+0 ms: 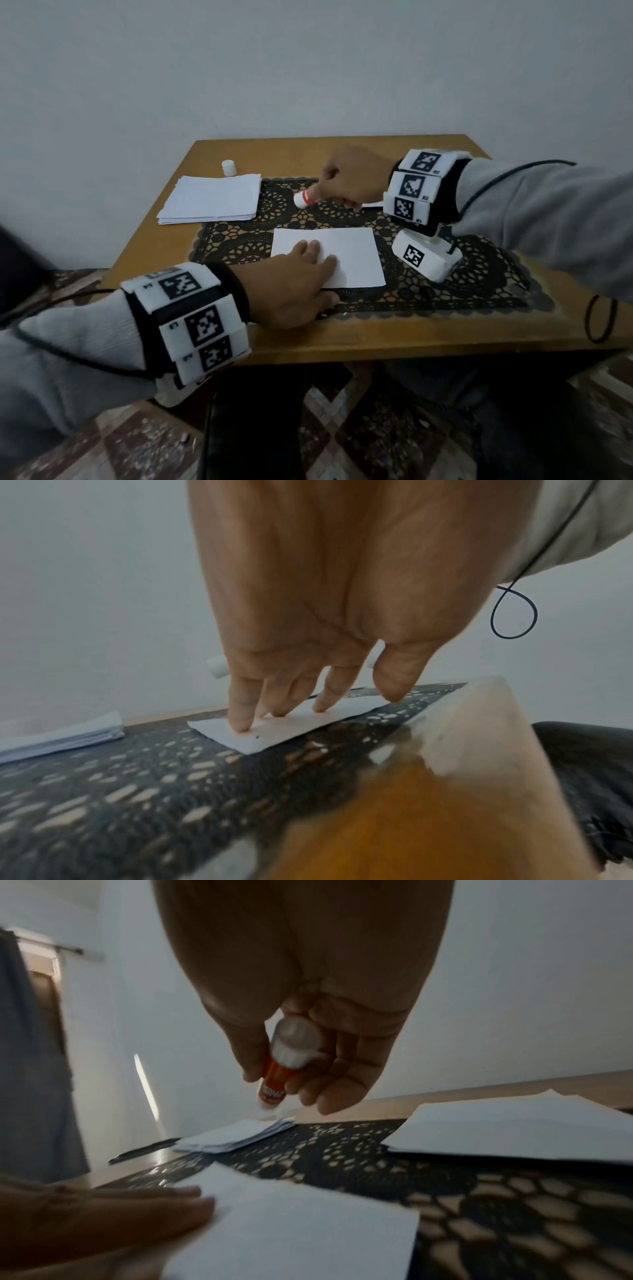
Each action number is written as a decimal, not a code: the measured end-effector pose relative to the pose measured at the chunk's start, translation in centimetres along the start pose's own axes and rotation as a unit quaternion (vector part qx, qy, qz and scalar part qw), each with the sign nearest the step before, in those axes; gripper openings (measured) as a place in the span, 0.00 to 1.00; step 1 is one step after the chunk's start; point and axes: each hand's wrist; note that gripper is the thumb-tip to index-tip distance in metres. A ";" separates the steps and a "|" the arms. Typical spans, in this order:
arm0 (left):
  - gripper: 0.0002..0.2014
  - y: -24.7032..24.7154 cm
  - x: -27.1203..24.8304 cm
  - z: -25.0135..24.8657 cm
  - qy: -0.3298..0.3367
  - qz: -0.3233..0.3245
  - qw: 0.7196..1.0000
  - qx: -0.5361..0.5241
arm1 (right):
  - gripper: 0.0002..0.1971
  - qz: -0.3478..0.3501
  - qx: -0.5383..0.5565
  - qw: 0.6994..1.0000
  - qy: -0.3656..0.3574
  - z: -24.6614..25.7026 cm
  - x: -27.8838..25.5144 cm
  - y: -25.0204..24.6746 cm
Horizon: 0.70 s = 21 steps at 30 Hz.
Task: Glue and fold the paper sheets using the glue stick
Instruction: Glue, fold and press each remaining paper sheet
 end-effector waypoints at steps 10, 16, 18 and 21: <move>0.36 -0.6 -0.1 -0.2 -0.014 0.027 0.999 0.011 | 0.09 0.021 -0.024 0.999 -0.040 3.0 0.9 2.9; 0.37 -0.3 0.1 0.0 -0.007 0.023 1.000 0.003 | 0.08 0.006 -0.034 0.998 -0.044 4.1 1.1 3.4; 0.37 -0.4 0.1 -0.2 -0.011 0.026 1.000 0.003 | 0.08 0.007 -0.042 0.998 -0.038 4.2 0.9 3.4; 0.37 -0.4 -0.1 -0.3 -0.016 0.024 1.000 0.009 | 0.08 0.006 -0.042 0.999 -0.032 4.1 0.8 3.3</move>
Point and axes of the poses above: each hand's wrist, its own x-axis towards the middle knuckle, its own y-axis out of the palm, z = x × y, and after that the axes turned 15 degrees about z, right-handed
